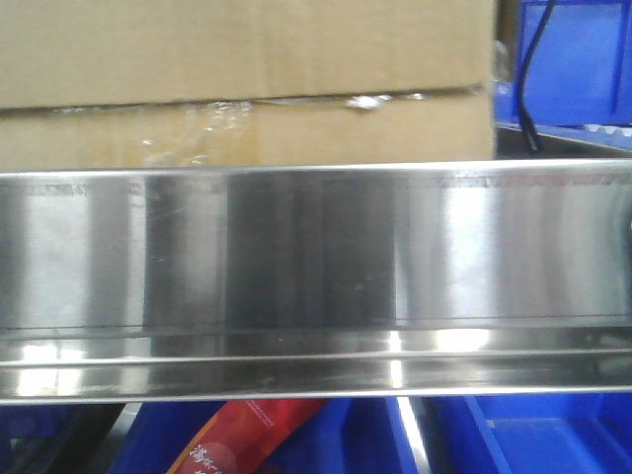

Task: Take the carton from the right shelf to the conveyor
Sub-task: 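Lift the brown carton with both grippers off the roller shelf, then pull the held carton back from the shelf with both grippers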

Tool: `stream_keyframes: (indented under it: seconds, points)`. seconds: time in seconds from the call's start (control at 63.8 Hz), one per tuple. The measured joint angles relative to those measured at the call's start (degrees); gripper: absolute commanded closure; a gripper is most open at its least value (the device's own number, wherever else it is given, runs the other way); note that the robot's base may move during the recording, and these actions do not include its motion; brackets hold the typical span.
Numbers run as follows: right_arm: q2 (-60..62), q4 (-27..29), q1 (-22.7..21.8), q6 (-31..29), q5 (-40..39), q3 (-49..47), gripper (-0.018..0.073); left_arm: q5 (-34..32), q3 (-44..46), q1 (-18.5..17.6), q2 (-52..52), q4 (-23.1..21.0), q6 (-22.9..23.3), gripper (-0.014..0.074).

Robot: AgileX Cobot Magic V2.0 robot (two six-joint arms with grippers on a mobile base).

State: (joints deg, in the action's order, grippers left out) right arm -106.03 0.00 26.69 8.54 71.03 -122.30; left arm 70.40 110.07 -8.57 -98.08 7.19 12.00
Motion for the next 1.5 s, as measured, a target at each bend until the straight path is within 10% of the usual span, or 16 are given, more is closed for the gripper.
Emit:
stream_keyframes:
  seconds: [0.721,1.16,1.505]
  points:
    - [13.7,1.0,0.9,0.4,0.0,0.1,0.0627,0.5,0.2,-0.4,14.6,-2.2,0.0,0.0614]
    - [22.7,-3.8,6.1,0.4,1.2,9.9,0.0627,1.8,-7.2,-11.6,21.6,5.3,4.7,0.0614]
    - [22.9,-4.5,6.3,0.4,1.4,13.6,0.0627,2.5,-8.1,-12.2,21.6,6.2,5.2,0.0614]
